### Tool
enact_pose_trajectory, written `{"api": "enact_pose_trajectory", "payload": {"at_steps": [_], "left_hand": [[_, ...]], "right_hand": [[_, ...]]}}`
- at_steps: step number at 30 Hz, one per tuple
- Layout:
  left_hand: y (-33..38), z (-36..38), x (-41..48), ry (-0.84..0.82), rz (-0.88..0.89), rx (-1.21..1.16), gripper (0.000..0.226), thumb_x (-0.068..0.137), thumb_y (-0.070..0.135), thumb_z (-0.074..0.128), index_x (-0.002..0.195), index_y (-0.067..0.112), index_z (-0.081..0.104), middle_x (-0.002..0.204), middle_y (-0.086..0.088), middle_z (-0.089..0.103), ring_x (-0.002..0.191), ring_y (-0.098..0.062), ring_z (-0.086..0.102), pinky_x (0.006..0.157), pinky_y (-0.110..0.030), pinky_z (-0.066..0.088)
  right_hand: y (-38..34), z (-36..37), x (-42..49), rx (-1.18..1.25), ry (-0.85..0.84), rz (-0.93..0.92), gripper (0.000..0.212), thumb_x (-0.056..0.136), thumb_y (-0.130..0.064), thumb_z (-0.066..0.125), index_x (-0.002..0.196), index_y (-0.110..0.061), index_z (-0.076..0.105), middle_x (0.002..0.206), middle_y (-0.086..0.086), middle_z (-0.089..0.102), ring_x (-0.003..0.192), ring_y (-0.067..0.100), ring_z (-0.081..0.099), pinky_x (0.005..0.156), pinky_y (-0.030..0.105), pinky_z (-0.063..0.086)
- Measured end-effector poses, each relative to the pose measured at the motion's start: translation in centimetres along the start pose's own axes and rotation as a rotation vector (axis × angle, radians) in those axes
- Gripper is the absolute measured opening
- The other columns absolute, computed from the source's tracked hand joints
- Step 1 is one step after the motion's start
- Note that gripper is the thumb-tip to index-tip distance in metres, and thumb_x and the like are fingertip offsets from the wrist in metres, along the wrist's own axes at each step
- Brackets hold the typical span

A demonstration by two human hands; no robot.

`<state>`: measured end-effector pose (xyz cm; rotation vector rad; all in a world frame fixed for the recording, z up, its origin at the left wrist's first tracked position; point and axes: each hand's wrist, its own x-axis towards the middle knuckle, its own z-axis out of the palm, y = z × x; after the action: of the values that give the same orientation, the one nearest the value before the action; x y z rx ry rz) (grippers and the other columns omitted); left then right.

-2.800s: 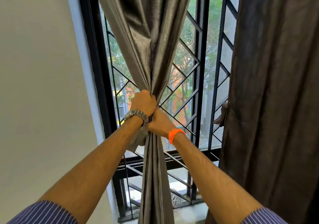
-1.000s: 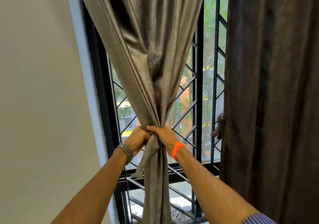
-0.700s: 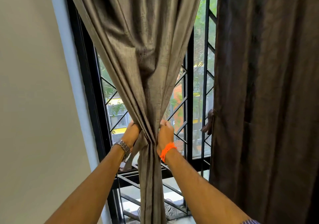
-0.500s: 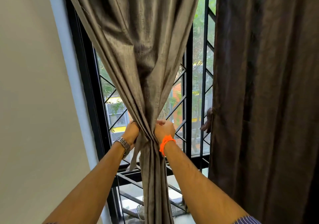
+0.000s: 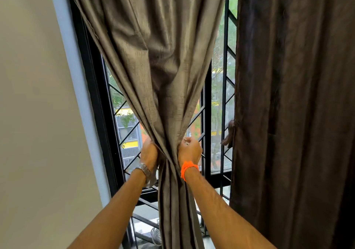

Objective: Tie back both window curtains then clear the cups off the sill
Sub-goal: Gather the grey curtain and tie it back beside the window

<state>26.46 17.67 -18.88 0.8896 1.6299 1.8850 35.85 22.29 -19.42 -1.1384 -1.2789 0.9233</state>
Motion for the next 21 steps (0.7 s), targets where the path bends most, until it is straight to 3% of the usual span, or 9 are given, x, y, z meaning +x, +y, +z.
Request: {"api": "enact_pose_trajectory", "payload": {"at_steps": [2,4,6,9,11,13,17,19,21], "left_hand": [[-0.9,0.5,-1.4,0.19,0.04,-0.004,0.027,0.087,0.022,0.049,0.061,0.016,0.053,0.077,-0.017,0.063,0.074,-0.022,0.046,0.065,-0.034,0.035],[-1.0,1.4,-3.2,0.349,0.017,-0.101,0.04,0.097,0.032,0.044,0.063,0.017,0.056,0.069,-0.006,0.058,0.072,-0.025,0.046,0.065,-0.035,0.033],[-0.5,2.8,-5.2,0.384,0.06,-0.189,0.05,0.099,0.056,0.035,0.084,0.019,0.065,0.077,0.004,0.063,0.072,-0.017,0.056,0.066,-0.033,0.041],[-0.8,4.3,-7.6,0.298,0.313,-0.218,0.062,0.088,0.071,0.035,0.112,0.017,0.056,0.088,0.009,0.064,0.079,-0.001,0.06,0.066,-0.014,0.044],[-1.9,4.4,-7.8,0.243,0.463,0.058,0.065,0.082,0.075,0.044,0.116,0.02,0.053,0.097,0.001,0.065,0.085,-0.011,0.062,0.069,-0.018,0.046],[-1.9,3.9,-6.7,0.223,0.486,0.371,0.065,0.08,0.071,0.054,0.119,0.019,0.055,0.099,-0.006,0.068,0.086,-0.023,0.065,0.067,-0.026,0.047],[0.2,2.3,-2.7,0.197,0.412,1.036,0.074,0.084,0.074,0.041,0.104,0.006,0.062,0.097,-0.02,0.069,0.091,-0.038,0.065,0.069,-0.037,0.047],[1.5,2.2,-1.3,0.134,0.406,1.215,0.078,0.084,0.077,0.039,0.095,0.004,0.064,0.094,-0.019,0.068,0.09,-0.037,0.066,0.069,-0.035,0.046],[2.4,2.6,-0.6,0.079,0.396,1.27,0.079,0.081,0.079,0.041,0.094,0.006,0.066,0.091,-0.017,0.068,0.087,-0.036,0.066,0.068,-0.035,0.049]], "right_hand": [[-0.5,-0.4,0.0,0.014,0.07,0.003,0.018,0.094,-0.017,0.058,0.099,-0.001,0.066,0.097,0.011,0.07,0.09,0.025,0.061,0.077,0.029,0.042],[-0.7,-0.4,-0.1,0.042,0.131,0.0,0.013,0.092,-0.014,0.06,0.092,-0.002,0.064,0.091,0.013,0.07,0.082,0.026,0.06,0.079,0.032,0.049],[-0.9,-0.4,-0.5,0.091,0.188,0.017,0.012,0.091,-0.014,0.06,0.085,-0.005,0.058,0.086,0.012,0.067,0.08,0.027,0.059,0.078,0.038,0.049],[-0.8,-0.9,-0.7,0.124,0.213,0.04,0.015,0.094,-0.019,0.059,0.086,-0.01,0.05,0.085,0.005,0.056,0.079,0.021,0.051,0.067,0.025,0.032],[-0.8,-1.7,-0.5,0.112,0.22,0.02,0.017,0.093,-0.022,0.06,0.086,-0.01,0.05,0.086,0.006,0.059,0.082,0.024,0.053,0.069,0.027,0.032],[-0.3,-2.8,0.2,0.073,0.213,-0.003,0.018,0.092,-0.024,0.061,0.085,-0.008,0.056,0.087,0.009,0.065,0.085,0.03,0.06,0.069,0.03,0.038],[0.9,-6.6,1.2,-0.014,0.102,-0.108,0.018,0.088,-0.027,0.065,0.081,-0.011,0.065,0.076,0.002,0.068,0.076,0.024,0.063,0.067,0.035,0.049],[1.1,-8.3,1.1,0.003,0.042,-0.189,0.021,0.084,-0.029,0.07,0.076,-0.011,0.065,0.071,-0.001,0.067,0.07,0.019,0.062,0.066,0.034,0.052],[1.0,-9.4,0.6,0.115,-0.049,-0.206,0.02,0.083,-0.024,0.074,0.076,-0.008,0.064,0.07,0.002,0.066,0.066,0.014,0.065,0.062,0.024,0.056]]}}
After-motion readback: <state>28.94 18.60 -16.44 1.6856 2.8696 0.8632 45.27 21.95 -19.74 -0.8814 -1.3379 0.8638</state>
